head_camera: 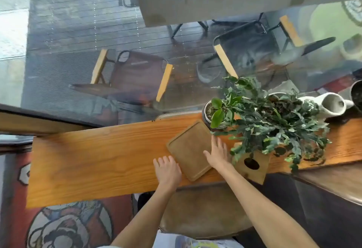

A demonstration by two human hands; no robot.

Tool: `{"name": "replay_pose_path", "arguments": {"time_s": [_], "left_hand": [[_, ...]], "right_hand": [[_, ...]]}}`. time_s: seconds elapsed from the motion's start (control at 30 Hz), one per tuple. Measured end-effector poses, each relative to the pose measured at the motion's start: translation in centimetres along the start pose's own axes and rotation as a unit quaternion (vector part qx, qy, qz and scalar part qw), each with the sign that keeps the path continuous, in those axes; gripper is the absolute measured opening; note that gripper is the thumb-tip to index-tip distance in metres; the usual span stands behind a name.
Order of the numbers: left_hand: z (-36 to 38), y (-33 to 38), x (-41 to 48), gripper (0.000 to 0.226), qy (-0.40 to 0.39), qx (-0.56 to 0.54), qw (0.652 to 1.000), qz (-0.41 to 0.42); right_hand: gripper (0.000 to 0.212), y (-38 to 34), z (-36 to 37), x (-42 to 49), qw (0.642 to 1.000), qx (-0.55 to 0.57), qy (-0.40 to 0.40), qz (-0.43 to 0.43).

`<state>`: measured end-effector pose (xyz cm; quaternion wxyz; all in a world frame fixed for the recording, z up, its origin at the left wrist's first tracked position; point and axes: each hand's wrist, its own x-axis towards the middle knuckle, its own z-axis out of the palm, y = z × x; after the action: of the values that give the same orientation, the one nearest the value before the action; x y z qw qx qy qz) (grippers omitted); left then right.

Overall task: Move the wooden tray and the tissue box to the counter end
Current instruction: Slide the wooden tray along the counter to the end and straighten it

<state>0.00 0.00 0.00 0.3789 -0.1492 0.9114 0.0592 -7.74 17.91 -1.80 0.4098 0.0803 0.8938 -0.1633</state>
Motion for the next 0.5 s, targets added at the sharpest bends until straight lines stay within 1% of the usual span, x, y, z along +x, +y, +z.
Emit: {"name": "replay_pose_path", "arguments": {"time_s": [0.03, 0.1, 0.17, 0.2, 0.27, 0.3, 0.37, 0.43, 0.47, 0.5], "left_hand": [[0.0, 0.0, 0.5, 0.048, -0.033, -0.020, 0.999, -0.019], [0.5, -0.4, 1.3, 0.048, -0.088, -0.105, 0.990, -0.040], [1.1, -0.9, 2.0, 0.052, -0.143, -0.209, 0.966, -0.057], [1.4, -1.2, 2.3, 0.053, -0.150, -0.250, 0.955, -0.059], [2.1, -2.1, 2.8, 0.054, -0.140, -0.322, 0.934, -0.065], [2.4, -2.6, 3.0, 0.056, -0.134, -0.362, 0.919, -0.077], [2.5, -4.6, 3.2, 0.067, -0.127, -0.459, 0.868, -0.138], [2.2, -8.1, 3.2, 0.074, -0.090, -0.531, 0.815, -0.214], [2.0, -10.3, 3.1, 0.074, -0.075, -0.549, 0.797, -0.238], [2.1, -12.9, 3.0, 0.075, -0.065, -0.558, 0.788, -0.250]], "right_hand": [[0.078, 0.0, 0.2, 0.4, 1.000, 0.018, 0.008, 0.012], [0.076, 0.1, 0.7, 0.8, 0.998, 0.051, 0.014, 0.045], [0.076, 0.0, 1.1, 0.9, 0.997, 0.051, 0.026, 0.059], [0.075, -0.1, 1.2, 0.8, 0.996, 0.045, 0.034, 0.064], [0.071, -0.8, 1.6, 0.7, 0.994, 0.065, 0.050, 0.069], [0.068, -1.4, 2.1, 0.6, 0.994, 0.076, 0.045, 0.067], [0.064, -3.6, 3.6, 0.1, 0.995, 0.083, 0.014, 0.045], [0.064, -6.9, 5.6, -0.5, 0.996, 0.087, -0.025, 0.015], [0.065, -8.8, 6.7, -0.9, 0.995, 0.091, -0.045, 0.001], [0.066, -10.8, 7.9, -1.4, 0.994, 0.093, -0.063, -0.011]]}}
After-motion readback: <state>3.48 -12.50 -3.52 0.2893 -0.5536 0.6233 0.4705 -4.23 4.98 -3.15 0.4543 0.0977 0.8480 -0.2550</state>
